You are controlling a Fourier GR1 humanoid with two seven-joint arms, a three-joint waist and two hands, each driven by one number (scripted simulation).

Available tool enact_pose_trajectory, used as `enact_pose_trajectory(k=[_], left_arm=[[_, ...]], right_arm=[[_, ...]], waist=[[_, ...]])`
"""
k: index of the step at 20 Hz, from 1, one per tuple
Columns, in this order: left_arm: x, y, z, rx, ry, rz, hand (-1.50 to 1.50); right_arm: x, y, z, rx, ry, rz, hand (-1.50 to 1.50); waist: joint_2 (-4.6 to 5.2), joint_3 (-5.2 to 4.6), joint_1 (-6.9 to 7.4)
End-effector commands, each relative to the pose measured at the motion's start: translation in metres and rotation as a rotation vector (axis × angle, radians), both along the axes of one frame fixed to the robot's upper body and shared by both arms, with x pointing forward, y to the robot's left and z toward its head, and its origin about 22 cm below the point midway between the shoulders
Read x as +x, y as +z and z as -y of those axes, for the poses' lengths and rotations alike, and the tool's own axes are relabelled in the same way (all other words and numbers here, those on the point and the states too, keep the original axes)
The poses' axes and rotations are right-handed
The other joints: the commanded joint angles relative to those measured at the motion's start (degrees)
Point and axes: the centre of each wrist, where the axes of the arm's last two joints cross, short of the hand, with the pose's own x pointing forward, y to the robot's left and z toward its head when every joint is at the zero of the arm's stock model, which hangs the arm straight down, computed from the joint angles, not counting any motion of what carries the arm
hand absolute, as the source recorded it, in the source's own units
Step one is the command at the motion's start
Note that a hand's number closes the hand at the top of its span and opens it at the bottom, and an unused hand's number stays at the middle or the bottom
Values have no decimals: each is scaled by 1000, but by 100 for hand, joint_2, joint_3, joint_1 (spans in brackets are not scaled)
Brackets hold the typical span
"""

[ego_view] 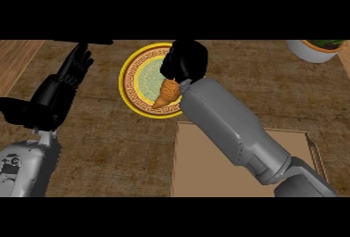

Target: Pick the croissant from the tray and place it in the plate

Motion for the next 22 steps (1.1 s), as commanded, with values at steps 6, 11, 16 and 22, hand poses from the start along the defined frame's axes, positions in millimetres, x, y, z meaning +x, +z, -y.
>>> enact_pose_trajectory(k=[6, 11, 16, 22], left_arm=[[6, 12, 8, -10, -22, 24, 0], [7, 7, 16, 2, -51, 21, 0], [10, 1, 23, 10, -47, 20, 0], [10, 1, 17, 3, -36, 11, 0]], right_arm=[[19, -14, 19, 137, -106, -60, -150], [17, -14, 18, 269, -58, -3, -150], [17, -6, 16, 380, -96, 167, -150], [13, -1, 20, 580, -91, 258, -150]], waist=[[95, 4, 248], [113, 9, 323], [108, 9, 292], [62, 15, 183]])
